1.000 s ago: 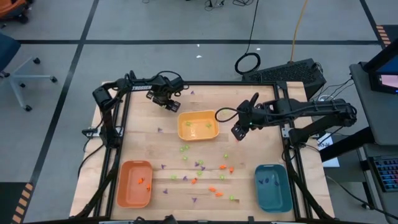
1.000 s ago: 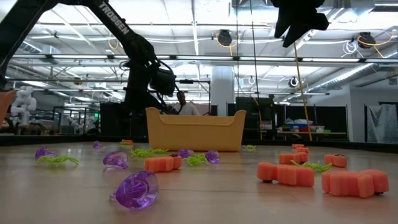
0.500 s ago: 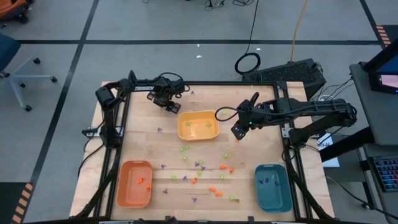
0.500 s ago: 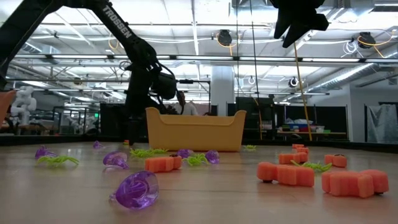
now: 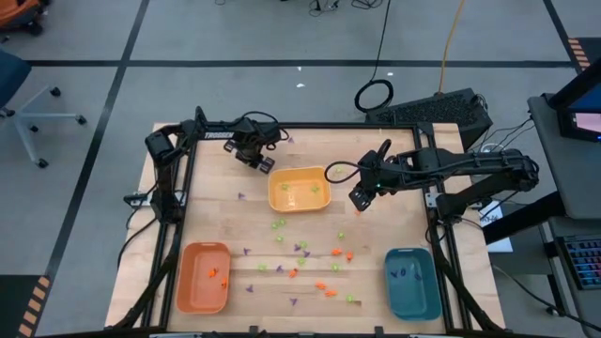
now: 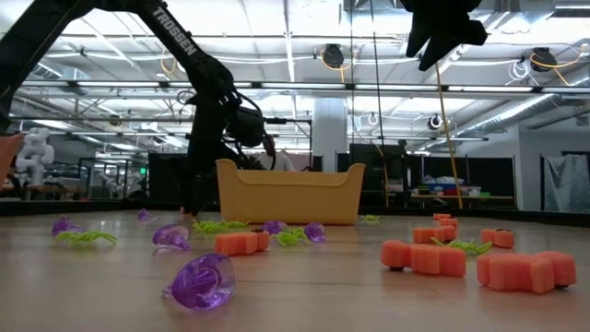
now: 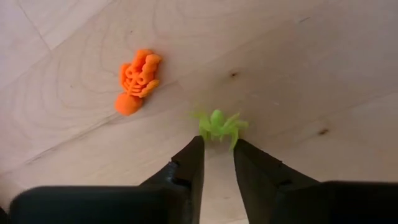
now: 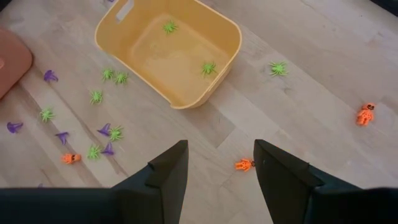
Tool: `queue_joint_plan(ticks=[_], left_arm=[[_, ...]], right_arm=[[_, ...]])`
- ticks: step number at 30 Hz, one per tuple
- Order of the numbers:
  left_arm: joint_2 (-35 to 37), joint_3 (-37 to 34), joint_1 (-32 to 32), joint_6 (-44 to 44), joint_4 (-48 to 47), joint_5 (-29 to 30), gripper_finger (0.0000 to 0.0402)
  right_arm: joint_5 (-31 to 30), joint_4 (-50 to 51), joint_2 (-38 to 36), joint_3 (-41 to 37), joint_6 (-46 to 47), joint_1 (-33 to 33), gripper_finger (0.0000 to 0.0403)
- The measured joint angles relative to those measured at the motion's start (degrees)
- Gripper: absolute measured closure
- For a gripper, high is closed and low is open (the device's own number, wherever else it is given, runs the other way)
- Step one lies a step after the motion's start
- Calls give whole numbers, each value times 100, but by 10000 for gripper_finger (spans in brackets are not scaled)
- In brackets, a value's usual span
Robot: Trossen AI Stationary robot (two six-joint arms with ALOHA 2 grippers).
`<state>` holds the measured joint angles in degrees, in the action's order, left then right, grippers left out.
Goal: Sort Halloween decoration
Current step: Put the green spider toy into the yellow bin
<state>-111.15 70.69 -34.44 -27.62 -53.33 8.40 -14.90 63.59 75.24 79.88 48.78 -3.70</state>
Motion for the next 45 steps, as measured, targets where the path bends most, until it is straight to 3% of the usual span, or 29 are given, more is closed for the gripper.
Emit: queue_joint_plan(ticks=[10, 20, 25, 32, 37, 45], left_arm=[[87, -16, 75, 7, -394, -84, 329], [878, -14, 263, -35, -800, 0, 329], [954, -14, -29, 172, -734, 37, 329], [791, -12, -400, 424, -588, -628, 329], [778, -10, -415, 261, -567, -754, 329], [766, -9, -417, -348, -378, -743, 282]], right_arm=[[0, 0, 0, 0, -11, 0, 234], [-2, 0, -2, 0, -18, 0, 234], [-14, 0, -2, 0, -18, 0, 234], [-17, -2, -2, 0, -1, -2, 234], [-9, -9, -2, 0, 0, -2, 234], [-9, -19, -2, 0, -2, -2, 234]])
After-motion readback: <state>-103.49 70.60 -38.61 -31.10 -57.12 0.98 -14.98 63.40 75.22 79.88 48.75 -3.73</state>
